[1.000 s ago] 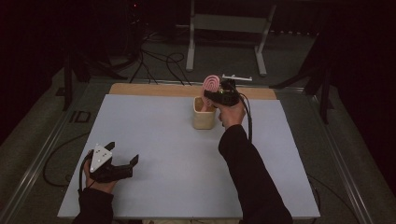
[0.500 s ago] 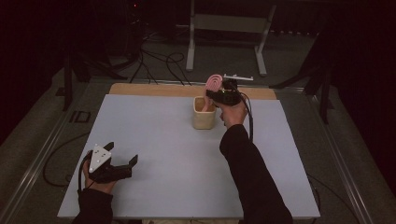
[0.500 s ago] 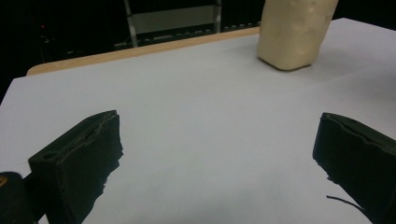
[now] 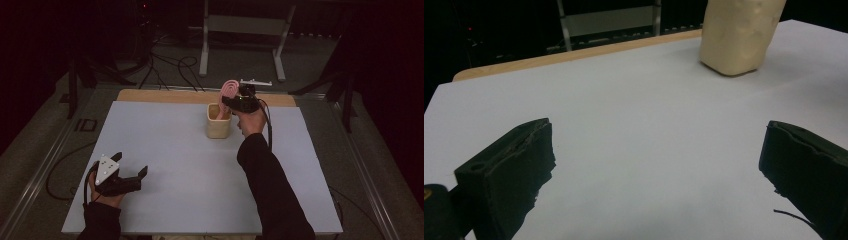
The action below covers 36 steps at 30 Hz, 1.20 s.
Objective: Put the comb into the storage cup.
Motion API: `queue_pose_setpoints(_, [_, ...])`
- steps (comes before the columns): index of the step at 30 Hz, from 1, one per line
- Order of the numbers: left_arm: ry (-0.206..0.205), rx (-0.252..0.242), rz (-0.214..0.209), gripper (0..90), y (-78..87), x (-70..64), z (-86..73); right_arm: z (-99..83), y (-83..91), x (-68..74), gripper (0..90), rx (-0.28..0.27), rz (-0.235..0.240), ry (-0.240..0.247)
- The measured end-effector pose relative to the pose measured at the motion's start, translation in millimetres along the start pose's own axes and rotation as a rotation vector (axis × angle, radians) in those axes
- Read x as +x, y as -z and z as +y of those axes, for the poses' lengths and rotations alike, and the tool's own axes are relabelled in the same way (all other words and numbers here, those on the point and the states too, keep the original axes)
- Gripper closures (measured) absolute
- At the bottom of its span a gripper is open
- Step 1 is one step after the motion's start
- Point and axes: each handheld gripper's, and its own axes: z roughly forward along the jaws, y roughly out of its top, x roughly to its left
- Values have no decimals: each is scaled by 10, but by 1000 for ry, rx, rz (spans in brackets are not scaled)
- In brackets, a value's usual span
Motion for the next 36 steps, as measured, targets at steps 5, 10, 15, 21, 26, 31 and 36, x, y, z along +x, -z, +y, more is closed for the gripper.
queue_pose_setpoints(5, [3,-2,1,18,3,4,1,4,10,0,511,1,-6,15])
queue_pose_setpoints(10, [2,-1,1,18,0,-1,0,8,37,-5,463,17,-11,33])
queue_pose_setpoints(15, [0,0,1,18,0,-1,-1,-1,62,-29,361,28,11,49])
queue_pose_setpoints(21, [0,-1,1,18,0,-2,0,-9,99,-44,255,22,20,61])
queue_pose_setpoints(26, [0,0,1,18,0,-3,0,-11,133,-38,145,21,16,77])
queue_pose_setpoints(31, [1,-1,2,18,3,-2,0,-22,167,-38,89,24,10,100])
queue_pose_setpoints(36, [0,-2,2,18,2,-4,0,-36,212,-40,85,17,9,116])
